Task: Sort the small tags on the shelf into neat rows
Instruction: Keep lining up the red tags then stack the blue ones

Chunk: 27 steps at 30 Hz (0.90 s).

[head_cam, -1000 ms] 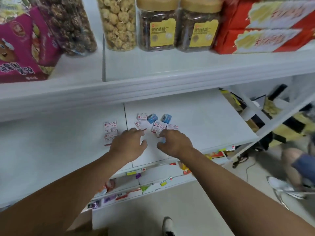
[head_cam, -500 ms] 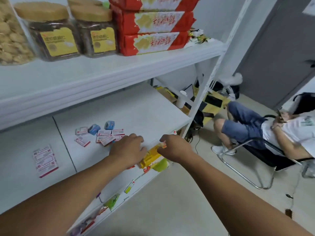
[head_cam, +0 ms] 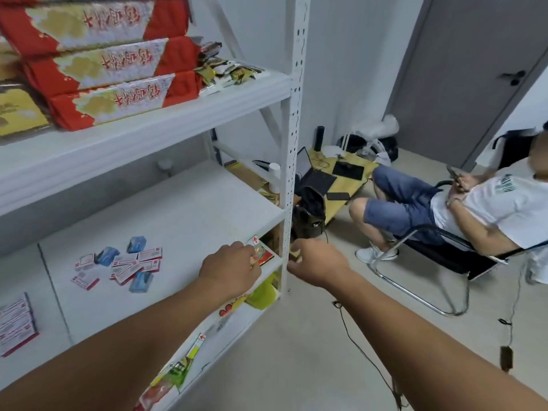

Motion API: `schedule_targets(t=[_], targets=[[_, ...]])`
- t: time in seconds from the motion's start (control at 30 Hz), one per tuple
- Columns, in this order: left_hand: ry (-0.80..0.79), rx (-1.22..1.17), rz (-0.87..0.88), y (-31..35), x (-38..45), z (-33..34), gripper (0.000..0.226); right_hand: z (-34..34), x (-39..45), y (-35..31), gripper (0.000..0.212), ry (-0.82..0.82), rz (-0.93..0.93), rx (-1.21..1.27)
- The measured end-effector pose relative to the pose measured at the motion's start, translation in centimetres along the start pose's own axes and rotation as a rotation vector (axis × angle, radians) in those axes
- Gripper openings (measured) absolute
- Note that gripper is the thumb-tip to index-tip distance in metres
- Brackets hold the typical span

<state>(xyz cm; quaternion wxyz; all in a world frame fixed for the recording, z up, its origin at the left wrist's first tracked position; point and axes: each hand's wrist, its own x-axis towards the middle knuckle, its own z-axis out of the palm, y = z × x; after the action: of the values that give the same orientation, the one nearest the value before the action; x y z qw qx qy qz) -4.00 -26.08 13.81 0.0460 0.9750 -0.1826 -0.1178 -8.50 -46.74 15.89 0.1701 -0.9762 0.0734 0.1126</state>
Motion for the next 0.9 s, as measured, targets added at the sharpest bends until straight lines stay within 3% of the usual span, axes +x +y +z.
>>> schedule_targets(t=[0.37,0.9], targets=[[0.029,0.054,-0.126,2.8,2.3,1.1,0.052,-0.8,3.6,3.7,0.039,-0.063,-0.134,-0.006],[-0.037,-0.071,-0.233,-8.4,7.8,0.5,0.052,0.1,14.2,-6.6,0.052,-0.171,-0.235,-0.14]])
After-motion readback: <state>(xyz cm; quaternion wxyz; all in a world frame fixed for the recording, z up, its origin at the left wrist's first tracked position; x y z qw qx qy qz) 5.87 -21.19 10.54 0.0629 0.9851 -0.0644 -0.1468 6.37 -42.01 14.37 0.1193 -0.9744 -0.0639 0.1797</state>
